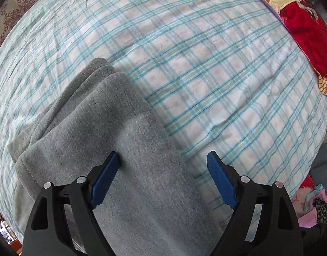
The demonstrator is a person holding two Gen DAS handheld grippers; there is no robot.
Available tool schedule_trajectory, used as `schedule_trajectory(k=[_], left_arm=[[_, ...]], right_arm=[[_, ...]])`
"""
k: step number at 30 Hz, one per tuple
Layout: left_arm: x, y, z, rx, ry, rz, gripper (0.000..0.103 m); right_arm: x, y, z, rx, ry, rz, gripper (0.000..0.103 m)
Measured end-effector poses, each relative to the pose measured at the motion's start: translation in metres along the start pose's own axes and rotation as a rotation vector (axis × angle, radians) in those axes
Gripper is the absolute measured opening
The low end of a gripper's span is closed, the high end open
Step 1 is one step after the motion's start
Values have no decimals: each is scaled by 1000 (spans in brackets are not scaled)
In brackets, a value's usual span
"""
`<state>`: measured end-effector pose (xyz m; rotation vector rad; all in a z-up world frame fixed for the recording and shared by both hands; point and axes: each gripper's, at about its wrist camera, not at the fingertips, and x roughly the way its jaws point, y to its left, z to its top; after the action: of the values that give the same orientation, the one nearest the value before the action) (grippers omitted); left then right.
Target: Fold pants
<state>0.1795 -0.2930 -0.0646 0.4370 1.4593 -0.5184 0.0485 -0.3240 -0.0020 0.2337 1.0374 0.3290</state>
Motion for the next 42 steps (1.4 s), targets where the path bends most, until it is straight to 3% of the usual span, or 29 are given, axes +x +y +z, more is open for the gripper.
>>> schedule_trajectory(k=[4,8,10,12,15,22,28,33,42], left_arm=[[3,-9,1,28,8,38,83],[-1,-5,-3,23,-5,55,63],[-5,4,-7,19,-15,38,55],[-12,14,-11,16,-29,7,40],[-27,24,-19,17,-66,-30,28],[-83,78,-49,-85,-206,-178,23],[-119,119,-86,-207,-320,-273,22],[-136,167,-130,-300,-402,-343,21],[-154,254,-211,-448,-516,-383,20]], right_arm=[[-3,3,0,-14,-9,4,33],[-3,3,0,-19,-14,4,31],[-4,2,0,-24,-20,5,30],[-6,5,1,-29,-30,8,30],[-9,14,2,-60,-51,17,29],[-27,38,13,-114,-105,113,30],[-52,53,23,-139,-176,252,46],[-60,63,35,-155,-219,242,50],[-18,75,40,-114,-114,195,50]])
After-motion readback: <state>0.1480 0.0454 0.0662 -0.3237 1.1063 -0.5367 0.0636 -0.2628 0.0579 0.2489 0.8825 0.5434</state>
